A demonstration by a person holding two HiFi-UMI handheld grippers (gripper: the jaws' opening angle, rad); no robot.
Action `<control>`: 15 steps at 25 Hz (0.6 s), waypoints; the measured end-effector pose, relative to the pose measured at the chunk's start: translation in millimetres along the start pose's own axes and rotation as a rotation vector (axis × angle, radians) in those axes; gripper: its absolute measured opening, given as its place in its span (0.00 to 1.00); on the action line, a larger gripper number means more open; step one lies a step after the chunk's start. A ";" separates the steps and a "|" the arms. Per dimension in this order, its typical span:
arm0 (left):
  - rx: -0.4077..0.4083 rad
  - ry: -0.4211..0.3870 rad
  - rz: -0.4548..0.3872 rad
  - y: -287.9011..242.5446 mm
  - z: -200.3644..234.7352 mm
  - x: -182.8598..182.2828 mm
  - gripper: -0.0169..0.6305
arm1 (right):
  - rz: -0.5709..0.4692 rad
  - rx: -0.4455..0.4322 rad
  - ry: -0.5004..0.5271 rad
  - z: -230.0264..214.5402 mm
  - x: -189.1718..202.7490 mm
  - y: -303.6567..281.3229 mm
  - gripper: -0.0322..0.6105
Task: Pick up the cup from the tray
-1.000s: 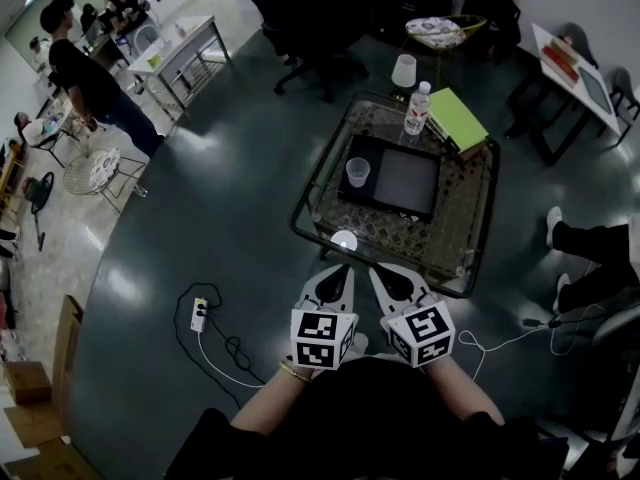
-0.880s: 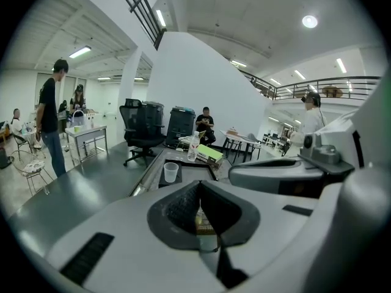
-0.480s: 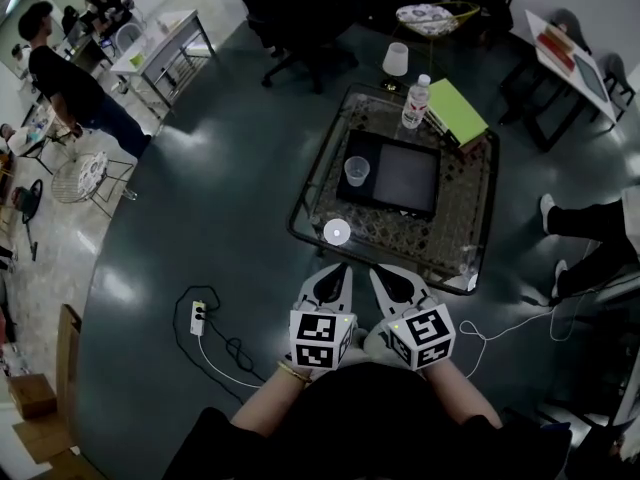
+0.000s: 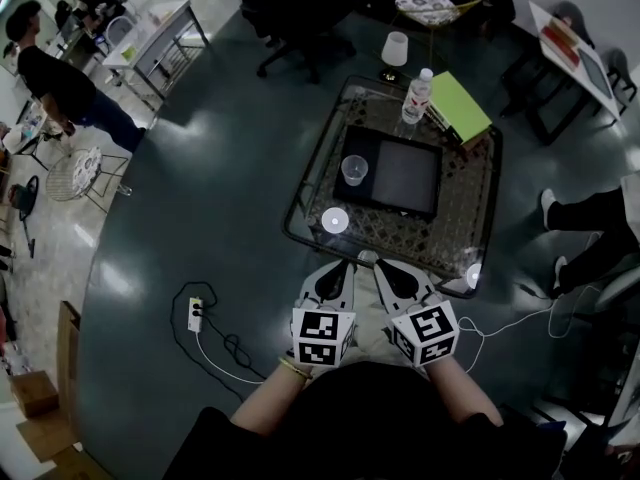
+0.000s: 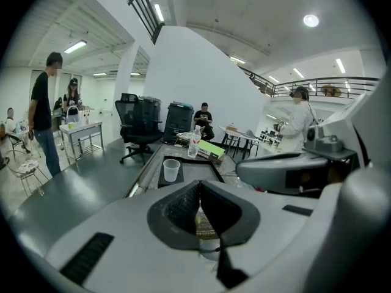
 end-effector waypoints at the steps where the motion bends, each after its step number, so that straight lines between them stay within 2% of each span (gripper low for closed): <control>1: -0.005 0.001 0.005 -6.1 1.5 -1.1 0.05 | -0.003 -0.003 0.001 -5.8 -3.6 -5.3 0.07; 15: -0.019 0.001 0.031 -114.7 45.8 -45.6 0.05 | 0.039 -0.021 -0.010 -95.6 -47.0 -93.2 0.07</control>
Point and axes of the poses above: the fingertips, and each gripper's own axes: y backward along the fingers, z to its left, x out of its underside, the point moved 8 cm from there along y, backward along the fingers, and after that the axes turned 1 degree about -y, right-handed, at the moved point
